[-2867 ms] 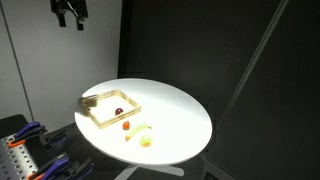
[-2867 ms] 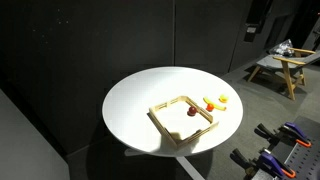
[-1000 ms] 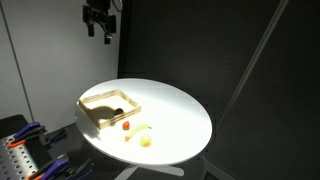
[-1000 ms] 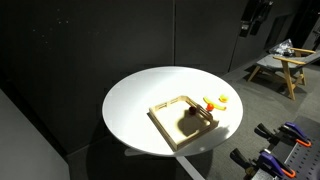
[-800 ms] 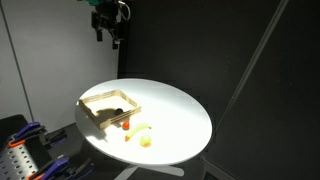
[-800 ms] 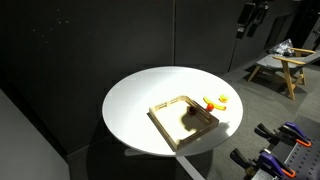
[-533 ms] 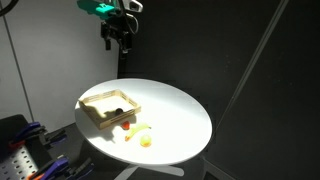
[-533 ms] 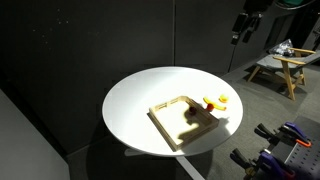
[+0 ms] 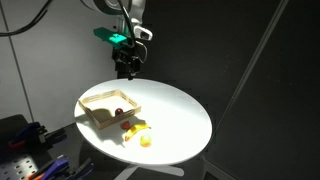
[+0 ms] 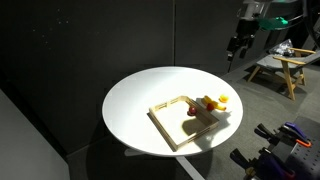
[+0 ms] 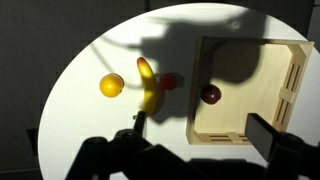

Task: Pick up the yellow lemon toy and put it in the wooden tray

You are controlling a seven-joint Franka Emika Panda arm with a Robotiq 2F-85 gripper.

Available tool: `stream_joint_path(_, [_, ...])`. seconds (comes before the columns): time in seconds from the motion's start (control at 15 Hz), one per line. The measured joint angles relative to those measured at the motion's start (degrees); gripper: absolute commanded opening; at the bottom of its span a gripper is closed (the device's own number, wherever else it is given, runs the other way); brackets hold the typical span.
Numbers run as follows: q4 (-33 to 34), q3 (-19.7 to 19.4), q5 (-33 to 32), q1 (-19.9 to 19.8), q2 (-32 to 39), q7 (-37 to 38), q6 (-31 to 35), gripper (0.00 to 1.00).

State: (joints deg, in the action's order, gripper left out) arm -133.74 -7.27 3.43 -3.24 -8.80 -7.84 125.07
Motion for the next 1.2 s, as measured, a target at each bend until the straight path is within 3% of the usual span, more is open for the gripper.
stream_joint_path(0.73, [0.31,-2.35,-4.26,-4.96,12.40,-1.52,15.10,1.00])
stream_joint_path(1.2, [1.96,-3.85,-4.28,-7.51,16.06,-1.52,17.07,1.00])
